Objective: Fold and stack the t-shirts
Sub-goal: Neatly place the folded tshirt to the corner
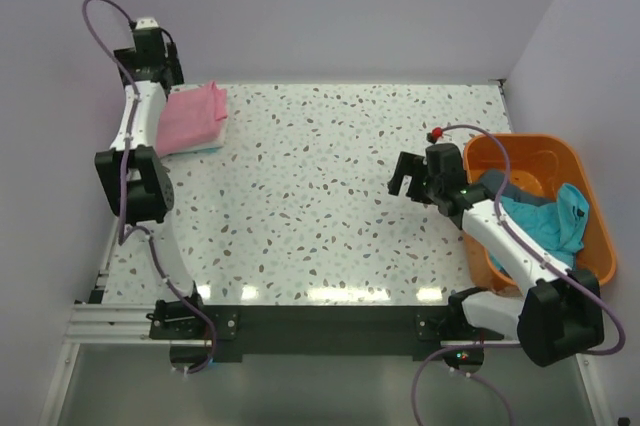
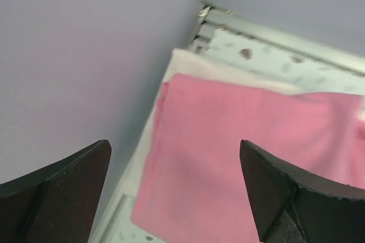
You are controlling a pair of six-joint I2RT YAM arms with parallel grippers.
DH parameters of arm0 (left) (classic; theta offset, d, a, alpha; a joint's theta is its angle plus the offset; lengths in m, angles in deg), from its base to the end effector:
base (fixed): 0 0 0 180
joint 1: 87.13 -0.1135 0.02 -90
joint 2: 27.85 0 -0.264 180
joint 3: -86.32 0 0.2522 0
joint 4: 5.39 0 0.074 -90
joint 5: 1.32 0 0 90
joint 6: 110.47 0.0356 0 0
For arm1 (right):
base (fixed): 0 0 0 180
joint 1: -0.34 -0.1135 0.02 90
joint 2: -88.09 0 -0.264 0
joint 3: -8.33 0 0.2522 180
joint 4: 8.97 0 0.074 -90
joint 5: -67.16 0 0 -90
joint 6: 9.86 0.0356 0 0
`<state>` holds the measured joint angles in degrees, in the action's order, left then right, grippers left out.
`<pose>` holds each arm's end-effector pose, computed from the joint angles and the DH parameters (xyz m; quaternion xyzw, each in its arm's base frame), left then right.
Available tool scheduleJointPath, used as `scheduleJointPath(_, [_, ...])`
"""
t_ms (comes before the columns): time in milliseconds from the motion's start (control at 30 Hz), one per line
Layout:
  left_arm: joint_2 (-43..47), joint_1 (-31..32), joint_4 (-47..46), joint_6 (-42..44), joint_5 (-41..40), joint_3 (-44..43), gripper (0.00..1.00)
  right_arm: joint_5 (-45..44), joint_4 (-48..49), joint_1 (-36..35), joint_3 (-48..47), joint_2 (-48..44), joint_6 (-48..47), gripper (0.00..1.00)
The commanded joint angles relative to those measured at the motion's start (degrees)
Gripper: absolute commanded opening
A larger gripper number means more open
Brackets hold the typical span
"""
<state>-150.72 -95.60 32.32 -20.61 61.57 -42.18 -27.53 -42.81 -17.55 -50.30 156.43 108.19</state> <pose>0.4959 0.0903 0.3038 -0.1770 0.8397 0.2387 0.4546 0.2393 0.0742 0.2409 0.0974 0.9132 0.1191 0.3774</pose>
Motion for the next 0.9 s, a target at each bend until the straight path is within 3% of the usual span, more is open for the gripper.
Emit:
scheduleJointPath(0, [13.33, 0.99, 4.44, -14.34, 15.83, -0.94, 1.0, 3.54, 0.92, 0.05, -0.4, -3.82, -0.9, 0.99])
scheduleJointPath(67, [21.85, 5.53, 1.31, -18.3, 19.89, 9.11, 1.0, 4.6, -0.13, -0.13, -0.67, -5.14, 0.07, 0.99])
scheduleJointPath(133, [31.66, 12.82, -2.04, -17.88, 15.11, 22.45, 1.0, 6.17, -0.23, -0.13, 0.21, -7.41, 0.68, 0.99])
scheduleJointPath(167, [34.6, 20.61, -4.58, -18.31, 9.42, 26.72, 1.0, 7.4, -0.05, -0.3, 0.73, -8.3, 1.21, 0.99])
scheduleJointPath(300, [49.61, 33.5, -10.05, -24.81, 10.06, 47.64, 1.0, 5.49, -2.51, -0.39, 3.63, -14.36, 2.35, 0.99])
scheduleJointPath(433, [57.2, 43.87, -11.29, -30.52, 8.04, 65.21, 1.0, 5.39, -3.39, -0.48, 6.71, -20.25, 3.15, 0.99])
scheduleJointPath(567, [60.9, 52.48, -12.52, -35.1, 9.98, 74.3, 1.0, 5.83, -2.17, -0.39, 11.01, -25.25, 4.64, 0.99])
scheduleJointPath(733, [61.87, 53.12, -1.56, -37.39, -3.0, 72.82, 1.0, 3.73, -4.52, -0.39, 12.08, -27.38, 4.38, 0.99])
scheduleJointPath(867, [64.33, 53.03, -1.44, -37.21, -5.32, 72.81, 1.0, 3.02, -5.68, -0.48, 10.5, -27.73, 4.38, 0.99])
